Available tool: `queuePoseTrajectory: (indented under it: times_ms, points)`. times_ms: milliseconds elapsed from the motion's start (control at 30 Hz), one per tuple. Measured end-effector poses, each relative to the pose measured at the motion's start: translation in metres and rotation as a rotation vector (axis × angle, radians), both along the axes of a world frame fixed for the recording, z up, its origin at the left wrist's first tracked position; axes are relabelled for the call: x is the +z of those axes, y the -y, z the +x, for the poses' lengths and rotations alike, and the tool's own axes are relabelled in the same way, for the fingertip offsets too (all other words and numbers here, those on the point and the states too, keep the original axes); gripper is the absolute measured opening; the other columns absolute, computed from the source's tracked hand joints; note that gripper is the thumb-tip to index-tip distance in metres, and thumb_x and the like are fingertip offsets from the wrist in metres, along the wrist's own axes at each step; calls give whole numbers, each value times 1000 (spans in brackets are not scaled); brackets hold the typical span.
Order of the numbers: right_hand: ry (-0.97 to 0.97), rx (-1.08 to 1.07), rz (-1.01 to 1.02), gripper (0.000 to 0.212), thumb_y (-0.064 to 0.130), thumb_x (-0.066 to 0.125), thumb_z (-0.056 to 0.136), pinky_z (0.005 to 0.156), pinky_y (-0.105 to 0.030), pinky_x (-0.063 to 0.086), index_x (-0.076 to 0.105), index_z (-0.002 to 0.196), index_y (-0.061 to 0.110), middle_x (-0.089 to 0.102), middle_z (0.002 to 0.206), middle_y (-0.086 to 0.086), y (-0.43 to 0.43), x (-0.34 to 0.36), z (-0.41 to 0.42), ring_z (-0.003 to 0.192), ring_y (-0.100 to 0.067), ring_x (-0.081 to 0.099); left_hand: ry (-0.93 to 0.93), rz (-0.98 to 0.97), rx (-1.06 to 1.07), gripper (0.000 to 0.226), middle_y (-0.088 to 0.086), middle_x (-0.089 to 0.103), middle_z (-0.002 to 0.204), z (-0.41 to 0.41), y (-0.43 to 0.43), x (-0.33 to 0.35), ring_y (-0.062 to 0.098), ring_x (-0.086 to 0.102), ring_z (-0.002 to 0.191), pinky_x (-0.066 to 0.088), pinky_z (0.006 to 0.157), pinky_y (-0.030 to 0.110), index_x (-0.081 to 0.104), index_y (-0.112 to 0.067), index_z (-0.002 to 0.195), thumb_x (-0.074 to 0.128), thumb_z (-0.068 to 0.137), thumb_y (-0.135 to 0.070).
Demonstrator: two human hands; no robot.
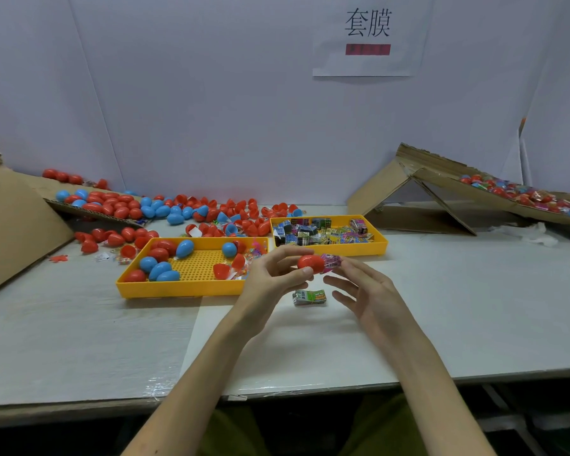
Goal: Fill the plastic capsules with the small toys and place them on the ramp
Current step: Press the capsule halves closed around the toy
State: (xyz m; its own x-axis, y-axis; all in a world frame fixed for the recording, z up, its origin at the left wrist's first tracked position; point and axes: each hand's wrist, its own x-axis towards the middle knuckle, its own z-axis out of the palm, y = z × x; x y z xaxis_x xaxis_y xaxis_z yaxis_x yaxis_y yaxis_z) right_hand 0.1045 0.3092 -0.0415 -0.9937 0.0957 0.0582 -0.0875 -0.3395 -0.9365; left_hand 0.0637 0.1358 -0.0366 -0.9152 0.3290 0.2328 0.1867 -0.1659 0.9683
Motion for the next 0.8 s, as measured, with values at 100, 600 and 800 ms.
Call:
queuePoseTrajectory:
  times_ms: [100, 600, 800]
  points:
    - [-12, 9, 72, 36, 36, 66, 78, 80, -31, 51, 74, 109, 17, 76, 104, -7, 1, 0, 2, 99, -20, 72, -8, -12, -1, 37, 12, 72, 108, 1, 0, 1, 20, 70, 91, 55, 78, 25, 68, -18, 112, 80, 78, -23]
    - [-9, -93, 157, 20, 36, 74, 70, 69, -26, 46, 78, 80, 18, 64, 70, 5, 1, -4, 3, 68, -8, 56, -75, -102, -19, 25, 8, 72, 108, -1, -1, -3, 22, 70, 96, 54, 74, 21, 72, -19, 106, 75, 85, -5]
    - [-35, -54, 161, 22, 37, 75, 68, 69, -27, 46, 78, 80, 19, 65, 71, 5, 2, -3, 4, 68, -6, 57, -115, -159, 3, 28, 3, 71, 107, 0, -3, -2, 16, 70, 93, 56, 76, 22, 71, -28, 101, 76, 85, -6]
